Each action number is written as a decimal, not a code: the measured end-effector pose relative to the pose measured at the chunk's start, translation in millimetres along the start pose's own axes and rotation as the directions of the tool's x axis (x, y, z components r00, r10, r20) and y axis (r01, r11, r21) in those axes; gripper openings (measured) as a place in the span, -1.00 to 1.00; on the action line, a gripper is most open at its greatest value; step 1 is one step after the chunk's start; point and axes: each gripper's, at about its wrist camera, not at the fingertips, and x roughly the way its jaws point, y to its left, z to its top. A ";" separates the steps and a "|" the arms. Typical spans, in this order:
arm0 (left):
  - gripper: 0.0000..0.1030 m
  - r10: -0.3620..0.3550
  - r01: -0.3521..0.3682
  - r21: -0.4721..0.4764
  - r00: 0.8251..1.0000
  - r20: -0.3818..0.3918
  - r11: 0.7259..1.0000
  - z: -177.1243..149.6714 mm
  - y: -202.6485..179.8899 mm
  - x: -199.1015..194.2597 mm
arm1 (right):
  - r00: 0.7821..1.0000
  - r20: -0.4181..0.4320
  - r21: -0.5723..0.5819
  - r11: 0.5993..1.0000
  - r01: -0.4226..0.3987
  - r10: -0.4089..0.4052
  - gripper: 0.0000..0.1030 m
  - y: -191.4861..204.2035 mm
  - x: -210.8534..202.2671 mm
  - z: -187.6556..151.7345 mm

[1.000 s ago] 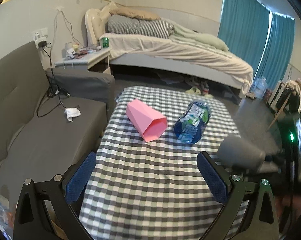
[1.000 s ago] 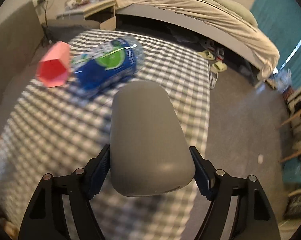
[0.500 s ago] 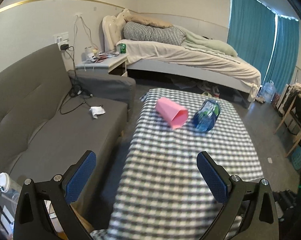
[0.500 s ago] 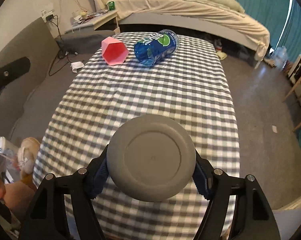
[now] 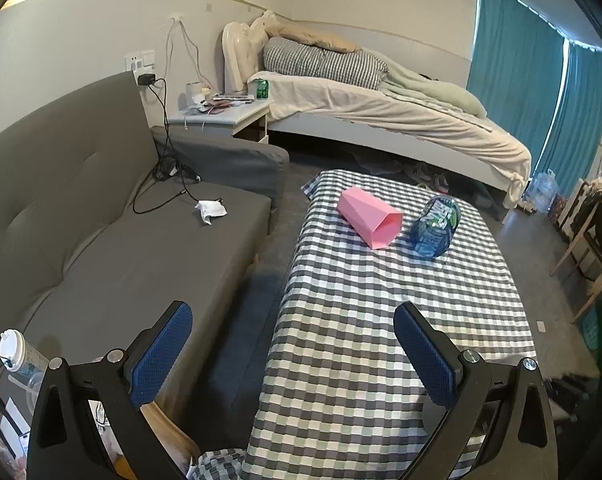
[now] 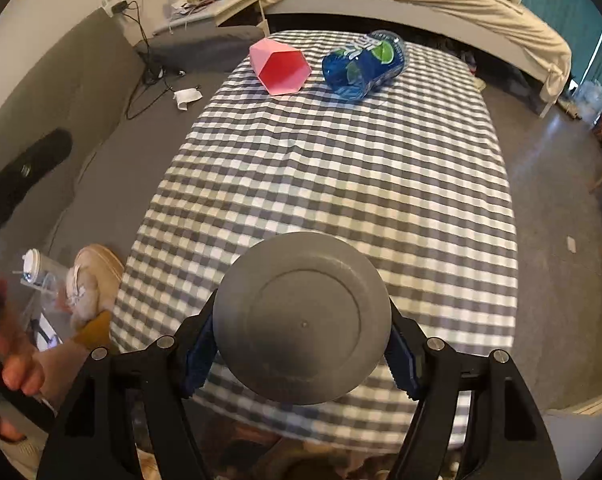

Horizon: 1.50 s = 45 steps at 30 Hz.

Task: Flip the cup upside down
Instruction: 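Lift the grey cup with the right gripper toward the left gripper, then grasp the grey cup with the left gripper while the right gripper releases it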

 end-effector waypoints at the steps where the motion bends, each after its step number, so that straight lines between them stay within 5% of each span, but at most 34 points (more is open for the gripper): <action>1: 1.00 0.001 -0.001 0.003 1.000 -0.003 1.000 -0.9 -0.8 2.8 | 1.000 -0.002 0.002 1.000 0.002 -0.002 0.39 -0.7 7.0 5.9; 8: 1.00 0.039 -0.037 0.032 0.998 -0.043 0.999 -7.8 0.9 32.9 | 0.994 0.106 0.035 0.999 -0.035 0.032 0.38 -5.4 27.0 49.7; 16: 1.00 0.069 -0.063 0.067 0.993 -0.100 0.996 -20.1 -3.4 62.8 | 0.993 0.085 0.109 0.990 -0.089 0.080 0.38 -22.7 75.1 70.0; 20: 1.00 0.047 -0.038 0.073 0.990 -0.130 0.997 -21.3 -16.5 68.6 | 0.990 0.098 0.120 0.987 -0.108 0.096 0.47 -29.8 70.2 68.3; 21: 1.00 0.033 -0.023 0.072 0.990 -0.136 0.997 -20.8 -21.7 67.7 | 0.989 0.123 0.114 0.989 -0.096 0.082 0.65 -33.2 62.5 65.8; 25: 1.00 -0.024 0.039 0.083 0.985 -0.170 0.996 -15.9 -48.4 63.9 | 0.972 0.212 0.114 0.986 -0.125 0.099 0.74 -54.0 24.4 52.2; 34: 1.00 -0.054 0.093 0.162 0.972 -0.229 0.982 18.2 -132.0 62.8 | 0.943 0.301 0.094 0.989 0.115 -0.139 0.75 -105.9 -39.1 44.4; 45: 0.97 -0.040 0.105 0.149 0.923 -0.384 0.983 21.7 -166.6 125.8 | 0.939 0.314 0.111 0.987 0.112 -0.142 0.74 -138.1 -31.5 56.8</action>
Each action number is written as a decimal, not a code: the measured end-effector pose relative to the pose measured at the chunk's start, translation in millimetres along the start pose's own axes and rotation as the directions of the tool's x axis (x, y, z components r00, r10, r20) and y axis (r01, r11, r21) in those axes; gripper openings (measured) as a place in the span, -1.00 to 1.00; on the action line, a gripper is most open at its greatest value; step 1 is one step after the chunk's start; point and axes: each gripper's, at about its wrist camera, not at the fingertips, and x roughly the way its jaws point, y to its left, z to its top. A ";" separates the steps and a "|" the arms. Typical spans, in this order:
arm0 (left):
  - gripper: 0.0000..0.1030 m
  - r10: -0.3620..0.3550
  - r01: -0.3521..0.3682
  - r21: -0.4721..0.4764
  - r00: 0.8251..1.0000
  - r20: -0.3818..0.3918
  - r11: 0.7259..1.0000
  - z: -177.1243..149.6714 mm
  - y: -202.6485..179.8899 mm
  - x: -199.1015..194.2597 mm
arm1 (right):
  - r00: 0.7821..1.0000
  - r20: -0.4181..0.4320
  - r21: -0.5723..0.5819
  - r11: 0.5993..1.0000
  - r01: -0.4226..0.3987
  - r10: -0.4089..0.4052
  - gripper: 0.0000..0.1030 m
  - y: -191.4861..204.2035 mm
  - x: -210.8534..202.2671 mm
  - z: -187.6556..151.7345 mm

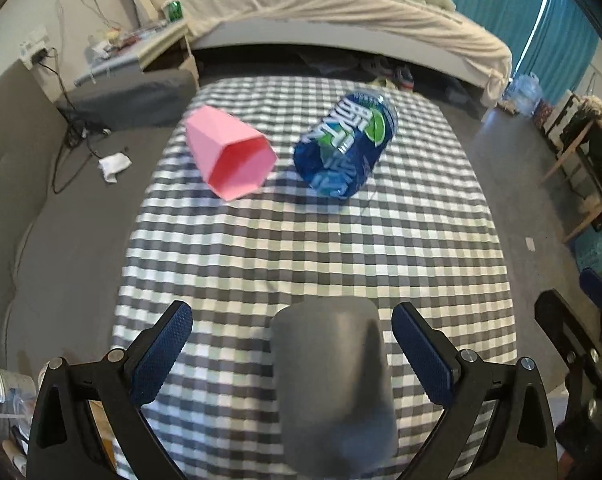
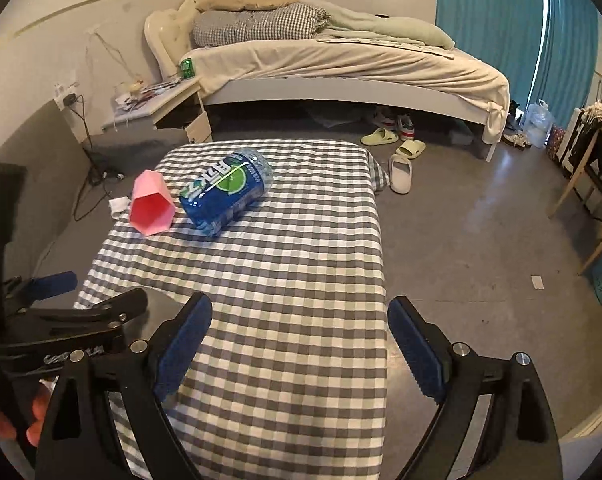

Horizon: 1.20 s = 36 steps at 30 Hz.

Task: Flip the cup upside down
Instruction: 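Grasp the grey cup with the left gripper while the right gripper releases it, then rotate the grey cup in the left gripper so its base faces up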

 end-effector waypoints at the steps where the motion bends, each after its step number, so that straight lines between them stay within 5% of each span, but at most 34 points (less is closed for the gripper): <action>1: 0.97 -0.006 0.006 0.001 1.000 -0.014 1.000 1.7 -1.8 5.1 | 1.000 -0.001 -0.004 1.000 0.009 -0.009 0.74 0.7 2.4 0.0; 7: 0.36 -0.081 0.079 -0.023 0.989 -0.122 0.997 4.1 -6.9 29.9 | 0.999 -0.008 -0.033 0.998 0.047 -0.047 0.74 -0.1 13.0 0.0; 13: 0.36 -0.075 0.075 -0.003 0.983 -0.169 0.997 3.3 -12.5 32.2 | 0.992 0.034 -0.151 0.980 0.127 -0.123 0.74 14.1 11.9 -2.2; 27: 0.48 -0.073 0.058 -0.059 0.947 -0.312 0.997 -15.7 14.1 52.8 | 0.997 0.020 -0.052 0.995 0.080 -0.079 0.74 -5.1 4.6 -2.4; 31: 0.47 -0.109 0.090 -0.077 0.946 -0.305 0.993 -17.9 20.6 51.7 | 0.997 0.018 -0.049 0.996 0.076 -0.075 0.74 -2.8 5.6 -3.1; 36: 0.46 -0.132 0.120 -0.080 0.977 -0.169 0.990 -5.2 22.9 28.0 | 0.997 0.026 -0.049 0.996 0.071 -0.070 0.74 -0.3 5.0 -3.0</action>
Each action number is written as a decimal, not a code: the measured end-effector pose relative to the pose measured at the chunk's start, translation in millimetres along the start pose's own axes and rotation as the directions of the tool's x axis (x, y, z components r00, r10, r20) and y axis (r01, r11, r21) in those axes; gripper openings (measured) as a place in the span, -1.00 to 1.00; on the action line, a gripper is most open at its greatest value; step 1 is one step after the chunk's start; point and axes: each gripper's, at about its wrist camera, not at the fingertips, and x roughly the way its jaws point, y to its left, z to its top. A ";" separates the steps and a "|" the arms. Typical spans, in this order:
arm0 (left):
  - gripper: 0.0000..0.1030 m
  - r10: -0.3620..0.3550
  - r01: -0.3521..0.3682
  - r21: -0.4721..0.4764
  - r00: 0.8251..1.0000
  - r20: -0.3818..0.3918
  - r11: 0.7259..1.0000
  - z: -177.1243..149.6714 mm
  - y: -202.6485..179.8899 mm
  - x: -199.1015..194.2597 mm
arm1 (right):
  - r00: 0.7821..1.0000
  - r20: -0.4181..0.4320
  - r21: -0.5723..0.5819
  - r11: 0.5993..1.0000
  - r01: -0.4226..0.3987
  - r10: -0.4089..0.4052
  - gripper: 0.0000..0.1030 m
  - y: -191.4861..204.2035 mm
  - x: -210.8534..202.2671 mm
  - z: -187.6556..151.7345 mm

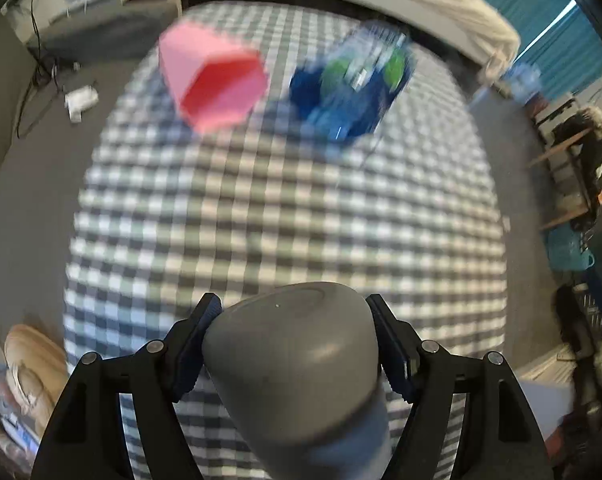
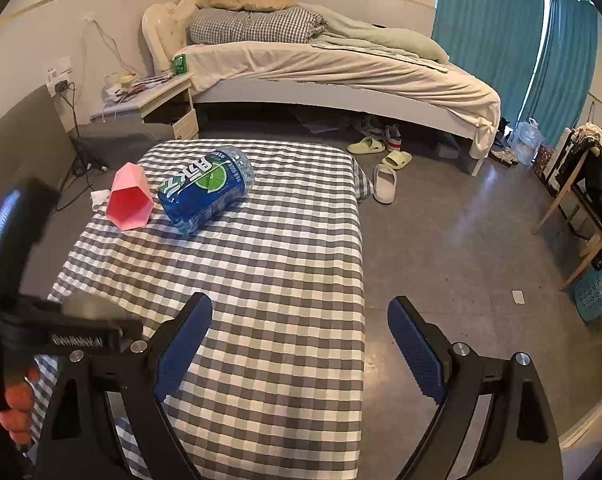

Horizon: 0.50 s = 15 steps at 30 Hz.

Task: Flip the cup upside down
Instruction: 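Rotate the grey cup in the left gripper so its base faces up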

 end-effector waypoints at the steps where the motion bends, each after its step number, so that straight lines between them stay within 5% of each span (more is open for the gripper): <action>1: 0.46 0.008 -0.009 0.011 0.999 0.036 1.000 4.5 -3.4 -6.8 | 1.000 0.001 -0.001 1.000 0.001 -0.001 0.74 0.1 0.0 0.2; 4: 0.45 0.057 -0.062 0.021 0.981 0.183 0.998 13.2 -8.4 -29.1 | 1.000 0.004 0.005 1.000 0.007 -0.007 0.74 -1.1 0.6 -0.3; 9: 0.42 0.137 -0.187 0.065 0.877 0.460 0.980 1.3 -19.4 -48.1 | 1.000 0.011 0.034 0.999 0.007 -0.008 0.74 -4.1 1.0 0.2; 15: 0.41 0.107 -0.164 0.085 0.880 0.463 0.983 -17.0 -16.0 -28.7 | 1.000 0.013 0.024 1.000 0.014 -0.014 0.74 0.0 2.4 -0.2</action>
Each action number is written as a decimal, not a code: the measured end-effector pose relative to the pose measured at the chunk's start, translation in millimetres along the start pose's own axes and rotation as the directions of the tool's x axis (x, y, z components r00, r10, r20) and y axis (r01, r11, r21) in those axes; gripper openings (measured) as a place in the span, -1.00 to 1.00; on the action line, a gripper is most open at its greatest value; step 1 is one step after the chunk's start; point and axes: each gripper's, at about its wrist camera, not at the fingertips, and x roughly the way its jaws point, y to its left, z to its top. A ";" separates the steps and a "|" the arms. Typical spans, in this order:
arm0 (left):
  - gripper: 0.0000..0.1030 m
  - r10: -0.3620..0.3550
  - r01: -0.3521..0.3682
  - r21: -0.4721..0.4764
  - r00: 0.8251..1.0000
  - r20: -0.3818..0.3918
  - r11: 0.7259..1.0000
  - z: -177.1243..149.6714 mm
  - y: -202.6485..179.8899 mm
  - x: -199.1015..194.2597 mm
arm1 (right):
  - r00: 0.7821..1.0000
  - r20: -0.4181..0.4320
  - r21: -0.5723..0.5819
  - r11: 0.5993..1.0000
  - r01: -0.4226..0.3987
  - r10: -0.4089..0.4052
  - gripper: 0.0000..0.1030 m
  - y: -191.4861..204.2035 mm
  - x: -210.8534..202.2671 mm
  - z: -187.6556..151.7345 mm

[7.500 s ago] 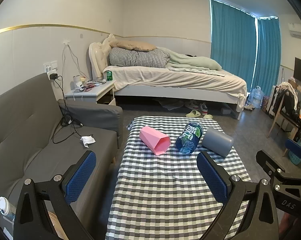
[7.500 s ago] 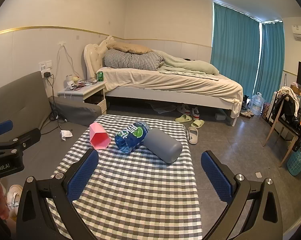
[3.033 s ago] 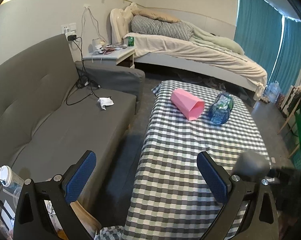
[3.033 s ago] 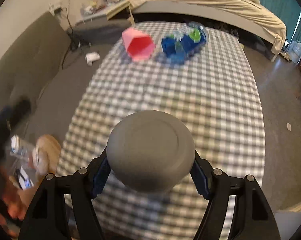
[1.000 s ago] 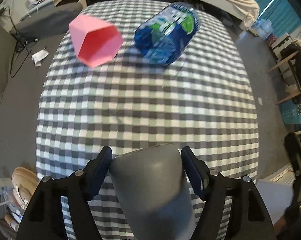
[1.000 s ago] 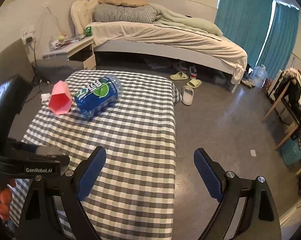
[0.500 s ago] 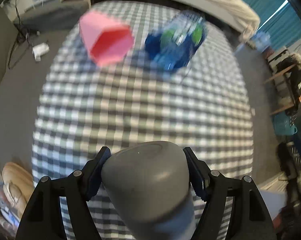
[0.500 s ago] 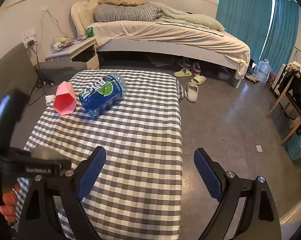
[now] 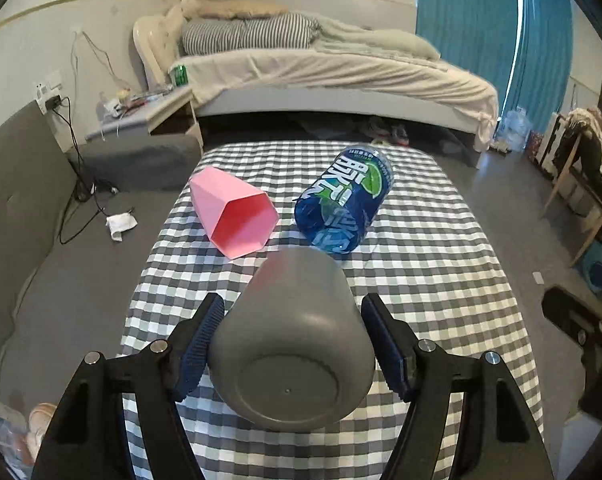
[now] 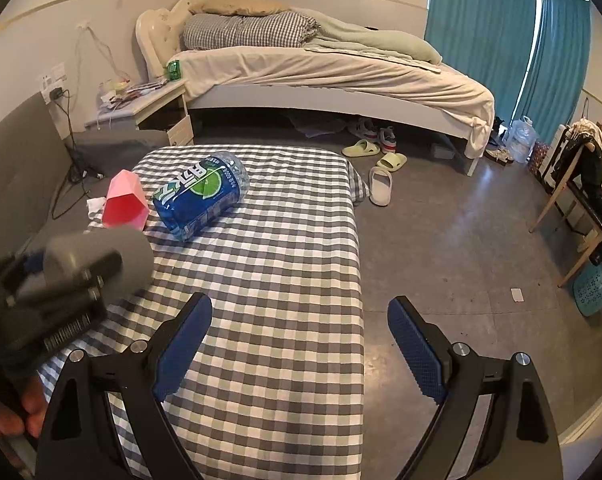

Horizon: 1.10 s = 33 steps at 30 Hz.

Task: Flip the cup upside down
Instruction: 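Rotate the grey cup in the left gripper so its base faces up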

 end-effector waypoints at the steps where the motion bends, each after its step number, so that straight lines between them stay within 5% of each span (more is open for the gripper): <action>1: 0.41 -0.001 0.001 0.009 1.000 0.004 1.000 -3.1 -3.0 -3.1 | 1.000 0.000 0.000 1.000 0.000 0.000 0.74 0.6 0.1 0.0; 14: 0.41 -0.049 0.049 -0.001 0.998 -0.029 0.999 -3.7 -3.7 -11.0 | 1.000 0.000 -0.004 1.000 0.003 -0.003 0.74 4.9 -1.7 -0.8; 20: 0.41 -0.016 0.018 0.087 1.000 -0.026 0.996 18.8 -15.5 5.4 | 1.000 -0.001 -0.026 1.000 0.010 -0.010 0.74 8.6 -1.5 -1.7; 26: 0.41 -0.057 0.058 0.065 0.998 -0.010 0.996 31.5 -10.3 24.3 | 1.000 -0.011 -0.011 1.000 0.026 -0.026 0.74 3.0 4.4 -2.2; 33: 0.64 -0.107 0.107 0.033 0.994 0.014 0.994 9.3 -7.6 30.5 | 0.999 -0.028 -0.020 0.999 0.039 -0.040 0.74 4.0 14.5 -3.6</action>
